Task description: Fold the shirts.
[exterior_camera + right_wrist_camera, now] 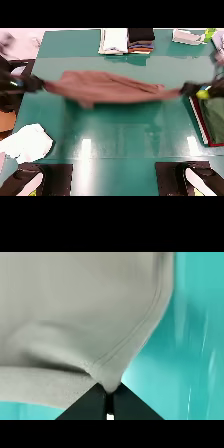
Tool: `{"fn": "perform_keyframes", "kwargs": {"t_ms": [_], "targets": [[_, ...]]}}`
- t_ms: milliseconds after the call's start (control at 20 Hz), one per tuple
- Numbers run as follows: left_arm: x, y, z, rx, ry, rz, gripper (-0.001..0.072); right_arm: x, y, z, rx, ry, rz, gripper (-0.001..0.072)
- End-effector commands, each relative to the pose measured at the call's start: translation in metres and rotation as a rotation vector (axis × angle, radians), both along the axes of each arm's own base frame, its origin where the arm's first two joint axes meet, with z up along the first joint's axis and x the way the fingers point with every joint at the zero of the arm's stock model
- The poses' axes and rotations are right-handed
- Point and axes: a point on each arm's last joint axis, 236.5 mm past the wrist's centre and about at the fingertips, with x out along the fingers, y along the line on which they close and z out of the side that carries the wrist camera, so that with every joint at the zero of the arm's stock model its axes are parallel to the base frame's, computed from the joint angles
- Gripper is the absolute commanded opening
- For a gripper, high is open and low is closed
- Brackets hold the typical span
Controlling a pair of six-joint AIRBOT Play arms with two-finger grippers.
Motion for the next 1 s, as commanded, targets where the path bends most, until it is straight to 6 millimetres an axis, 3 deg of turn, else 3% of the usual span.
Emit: {"fn": "perform_keyframes", "kwargs": {"t_ms": [0,100,200,300,400,500,600,700,800,950], "targets": [[-0.051,0.007,0.175,-0.019,-0.445,0.012,0.0031,-0.017,0.002,0.184,-0.054,-0.464,-0.003,0.002],[-0.093,0.01,0.248,-0.031,-0.633,0.012,0.0031,-0.047,0.002,0.262,-0.091,-0.656,-0.011,0.002],[-0.137,0.012,0.307,-0.045,-0.8,0.013,0.0031,-0.081,-0.006,0.314,-0.156,-0.784,-0.042,0.002],[-0.175,0.015,0.349,-0.064,-0.932,0.018,0.0031,-0.108,-0.017,0.342,-0.218,-0.841,-0.089,0.0019],[-0.204,0.018,0.38,-0.078,-1.053,0.024,0.003,-0.126,-0.026,0.356,-0.256,-0.859,-0.124,0.0019],[-0.204,0.021,0.388,-0.077,-1.082,0.037,0.003,-0.129,-0.028,0.361,-0.261,-0.842,-0.129,0.0018],[-0.172,0.021,0.365,-0.056,-0.984,0.041,0.003,-0.119,-0.028,0.356,-0.265,-0.79,-0.118,0.0018],[-0.116,0.015,0.314,-0.032,-0.787,0.03,0.0031,-0.091,-0.031,0.331,-0.263,-0.676,-0.101,0.0019],[-0.056,0.01,0.248,-0.007,-0.555,0.015,0.0031,-0.052,-0.035,0.281,-0.252,-0.509,-0.081,0.0019],[0.023,0.003,0.132,0.018,-0.216,0.0,0.0031,0.006,-0.041,0.172,-0.225,-0.203,-0.048,0.0019]]}}
